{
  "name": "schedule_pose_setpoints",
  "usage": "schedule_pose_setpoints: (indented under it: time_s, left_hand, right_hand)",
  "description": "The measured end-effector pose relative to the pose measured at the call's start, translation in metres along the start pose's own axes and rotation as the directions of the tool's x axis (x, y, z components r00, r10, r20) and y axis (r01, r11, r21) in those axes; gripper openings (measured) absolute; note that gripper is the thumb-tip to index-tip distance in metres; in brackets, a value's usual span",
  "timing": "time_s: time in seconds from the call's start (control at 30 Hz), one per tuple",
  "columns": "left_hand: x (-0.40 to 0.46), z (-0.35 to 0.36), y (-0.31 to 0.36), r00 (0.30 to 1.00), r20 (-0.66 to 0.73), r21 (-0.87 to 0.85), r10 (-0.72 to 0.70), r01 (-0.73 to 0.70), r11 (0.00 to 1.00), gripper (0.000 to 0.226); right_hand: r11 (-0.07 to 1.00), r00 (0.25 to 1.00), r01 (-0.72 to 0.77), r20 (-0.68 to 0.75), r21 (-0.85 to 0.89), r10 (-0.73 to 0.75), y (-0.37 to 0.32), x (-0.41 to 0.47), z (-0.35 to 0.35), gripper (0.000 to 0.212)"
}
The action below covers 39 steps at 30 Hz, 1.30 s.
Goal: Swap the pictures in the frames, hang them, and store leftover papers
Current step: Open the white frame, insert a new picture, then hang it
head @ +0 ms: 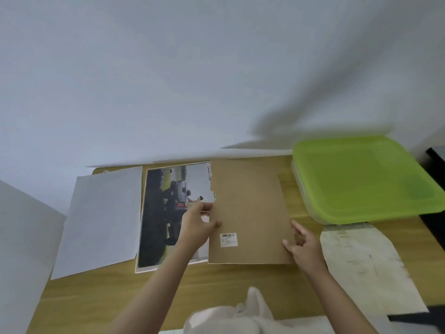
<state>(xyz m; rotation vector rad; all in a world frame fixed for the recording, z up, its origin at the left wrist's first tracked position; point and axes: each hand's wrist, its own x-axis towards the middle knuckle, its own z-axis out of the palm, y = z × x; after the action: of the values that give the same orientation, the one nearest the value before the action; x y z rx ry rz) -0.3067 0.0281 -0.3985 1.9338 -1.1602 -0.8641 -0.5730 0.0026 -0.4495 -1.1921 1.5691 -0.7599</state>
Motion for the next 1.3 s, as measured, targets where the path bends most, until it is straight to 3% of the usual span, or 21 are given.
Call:
schedule_pose_setpoints:
  time_s: [0.3, 0.5, 0.63, 1.0, 1.13, 1.3]
  left_hand:
    - [-0.008, 0.059, 0.007, 0.984, 0.140, 0.199, -0.113, 0.083, 0.976, 0.073]
    - [-0.016, 0.075, 0.014, 0.971, 0.205, 0.322, -0.119, 0.048, 0.946, 0.074]
    - [-0.022, 0.083, 0.015, 0.967, 0.217, 0.360, -0.131, 0.046, 0.932, 0.082]
    - [-0.026, 0.087, 0.012, 0.962, 0.238, 0.355, -0.131, 0.039, 0.934, 0.087]
    - [-0.027, 0.079, 0.011, 0.966, 0.251, 0.315, -0.066, -0.017, 0.949, 0.064]
    - [-0.032, 0.041, -0.002, 0.990, 0.139, 0.203, 0.035, -0.063, 0.977, 0.066]
  right_hand:
    - [0.996, 0.998, 0.029, -0.056, -0.083, -0.034, 0.007, 0.013, -0.025, 0.055]
    - [0.973, 0.994, 0.091, 0.078, -0.213, -0.076, 0.009, 0.015, -0.026, 0.073]
    - [0.953, 0.988, 0.122, 0.129, -0.277, -0.089, 0.015, 0.013, -0.021, 0.074]
    - [0.868, 0.985, 0.166, 0.114, -0.468, -0.127, 0.027, 0.012, -0.010, 0.073]
    - [0.864, 0.990, 0.132, 0.102, -0.486, -0.094, 0.022, 0.012, -0.007, 0.075]
    - [0.877, 0.970, 0.232, 0.027, -0.420, -0.243, 0.004, 0.001, 0.018, 0.062]
